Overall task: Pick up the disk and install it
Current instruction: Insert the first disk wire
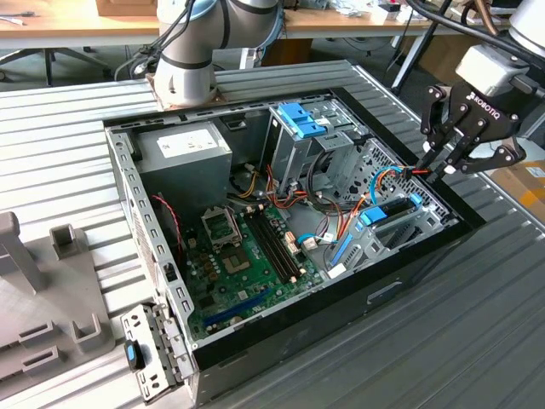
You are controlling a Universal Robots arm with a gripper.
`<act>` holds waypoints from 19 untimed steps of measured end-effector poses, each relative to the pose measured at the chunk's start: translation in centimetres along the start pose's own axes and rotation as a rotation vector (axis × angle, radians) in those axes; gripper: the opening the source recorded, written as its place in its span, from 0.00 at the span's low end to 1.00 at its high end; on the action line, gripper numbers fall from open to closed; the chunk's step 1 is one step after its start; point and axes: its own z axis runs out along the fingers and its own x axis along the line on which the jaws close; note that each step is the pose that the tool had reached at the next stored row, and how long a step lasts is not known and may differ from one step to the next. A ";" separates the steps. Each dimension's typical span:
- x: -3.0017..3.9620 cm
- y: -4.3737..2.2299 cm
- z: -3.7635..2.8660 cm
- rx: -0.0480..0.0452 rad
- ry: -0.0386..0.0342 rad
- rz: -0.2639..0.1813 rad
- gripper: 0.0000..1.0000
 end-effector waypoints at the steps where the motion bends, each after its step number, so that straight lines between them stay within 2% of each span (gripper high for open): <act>1: 0.00 0.00 0.01 0.0021 0.0000 -0.010 0.29; 3: 0.00 -0.01 0.04 0.0077 0.0004 -0.039 0.29; 4: 0.00 0.00 0.06 0.0209 0.0016 -0.084 0.29; 5: 0.00 0.00 0.08 0.0381 0.0032 -0.125 0.29; 6: 0.00 0.00 0.08 0.0492 0.0039 -0.152 0.29; 10: 0.00 0.00 0.09 0.0681 0.0042 -0.201 0.29; 11: 0.00 0.00 0.08 0.0758 0.0043 -0.229 0.29; 13: 0.00 -0.01 0.09 0.0818 0.0043 -0.257 0.29; 15: 0.00 0.00 0.11 0.0829 0.0032 -0.294 0.29; 19: 0.00 0.00 0.11 0.0828 0.0031 -0.295 0.29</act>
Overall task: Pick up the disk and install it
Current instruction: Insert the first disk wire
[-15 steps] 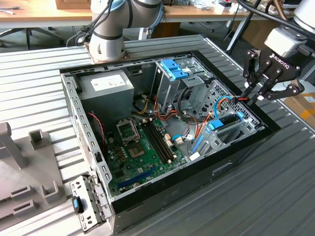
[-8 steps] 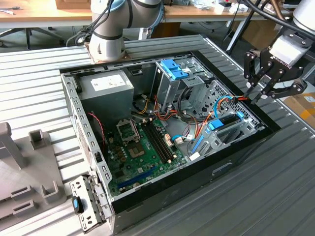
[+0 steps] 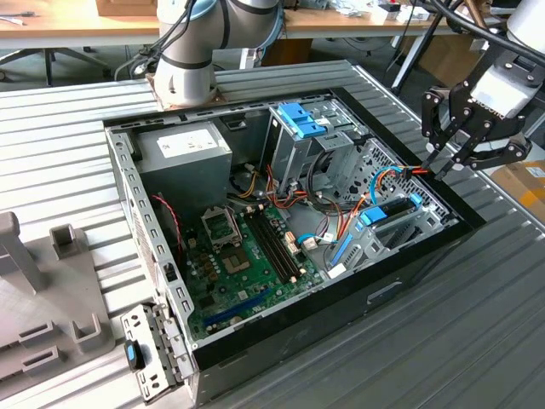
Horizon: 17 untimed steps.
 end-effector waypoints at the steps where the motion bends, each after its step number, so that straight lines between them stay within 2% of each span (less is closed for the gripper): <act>1: 0.00 0.00 0.00 0.0000 -0.0002 -0.001 0.29; 7: 0.00 0.00 0.00 -0.0003 -0.0008 -0.008 0.29; 12: -0.01 -0.01 0.01 -0.0018 -0.0048 -0.054 0.29; 17: -0.02 -0.02 0.01 -0.0027 -0.0072 -0.080 0.29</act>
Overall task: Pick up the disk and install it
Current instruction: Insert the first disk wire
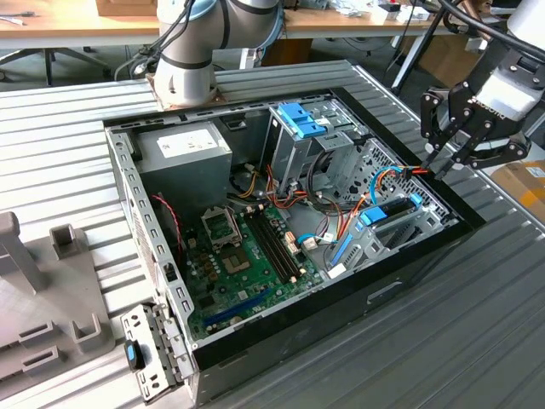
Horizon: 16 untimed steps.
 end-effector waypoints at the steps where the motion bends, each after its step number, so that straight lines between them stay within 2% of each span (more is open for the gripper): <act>1: -0.01 0.00 0.01 -0.0002 -0.0007 -0.008 0.29; 6: -0.02 -0.01 -0.01 -0.0015 -0.0037 -0.044 0.29; 16: -0.02 -0.01 0.00 -0.0016 -0.0041 -0.048 0.29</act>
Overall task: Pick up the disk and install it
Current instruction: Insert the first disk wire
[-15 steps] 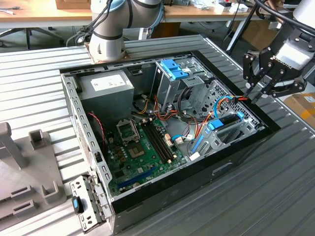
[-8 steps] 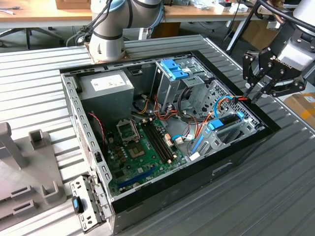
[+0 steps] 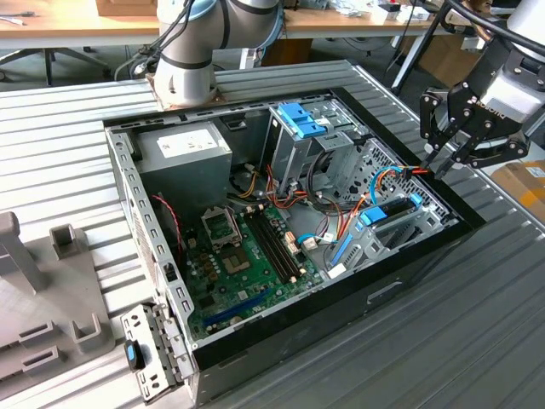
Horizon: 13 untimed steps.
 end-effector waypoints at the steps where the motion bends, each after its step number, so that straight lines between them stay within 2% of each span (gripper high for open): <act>1: 0.00 0.00 0.00 0.0000 0.0000 0.000 0.29; 7: 0.00 -0.01 0.00 -0.0003 -0.0008 -0.009 0.29; 9: 0.00 -0.03 0.00 -0.0008 -0.0020 -0.023 0.29; 11: 0.02 -0.09 0.01 -0.0019 -0.0046 -0.054 0.29; 13: 0.02 -0.10 0.01 -0.0019 -0.0050 -0.056 0.29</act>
